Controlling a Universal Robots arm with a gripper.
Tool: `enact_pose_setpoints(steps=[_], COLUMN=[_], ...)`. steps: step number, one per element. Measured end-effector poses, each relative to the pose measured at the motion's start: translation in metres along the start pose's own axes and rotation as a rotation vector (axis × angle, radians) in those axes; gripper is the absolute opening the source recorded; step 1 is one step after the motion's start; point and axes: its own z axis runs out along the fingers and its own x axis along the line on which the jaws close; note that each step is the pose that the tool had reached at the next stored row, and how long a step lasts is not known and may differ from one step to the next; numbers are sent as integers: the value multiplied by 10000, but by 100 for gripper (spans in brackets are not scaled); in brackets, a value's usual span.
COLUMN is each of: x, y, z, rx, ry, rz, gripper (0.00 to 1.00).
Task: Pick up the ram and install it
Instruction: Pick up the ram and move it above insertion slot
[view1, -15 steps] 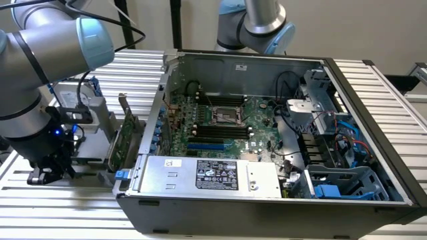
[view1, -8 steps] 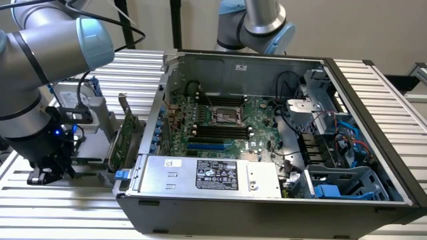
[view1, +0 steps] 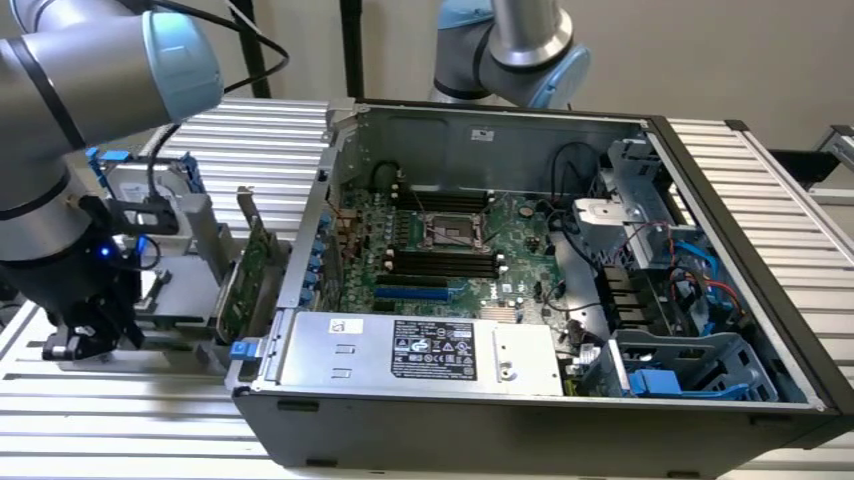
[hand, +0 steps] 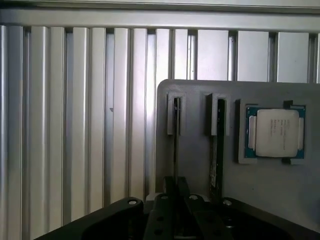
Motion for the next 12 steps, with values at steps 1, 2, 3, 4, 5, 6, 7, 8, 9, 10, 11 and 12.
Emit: enact_pose_setpoints(steps=[1, 2, 3, 4, 5, 6, 7, 8, 9, 10, 11, 12], x=[0, 0, -1, -1, -2, -2, -2, -2, -3, -3, -4, -4], y=[2, 4, 6, 8, 10, 12, 14, 16, 18, 20, 22, 24], z=[-45, -90, -138, -182, -227, -273, -318, -363, -409, -453, -499, -546], rx=[1, 0, 1, 1, 1, 1, 1, 1, 0, 2, 0, 1], ry=[0, 1, 0, 0, 0, 0, 0, 1, 1, -1, 1, 0], rz=[0, 0, 0, 0, 0, -1, 0, 0, 0, 0, 0, 0], gripper=[0, 0, 0, 0, 0, 0, 0, 0, 0, 0, 0, 0])
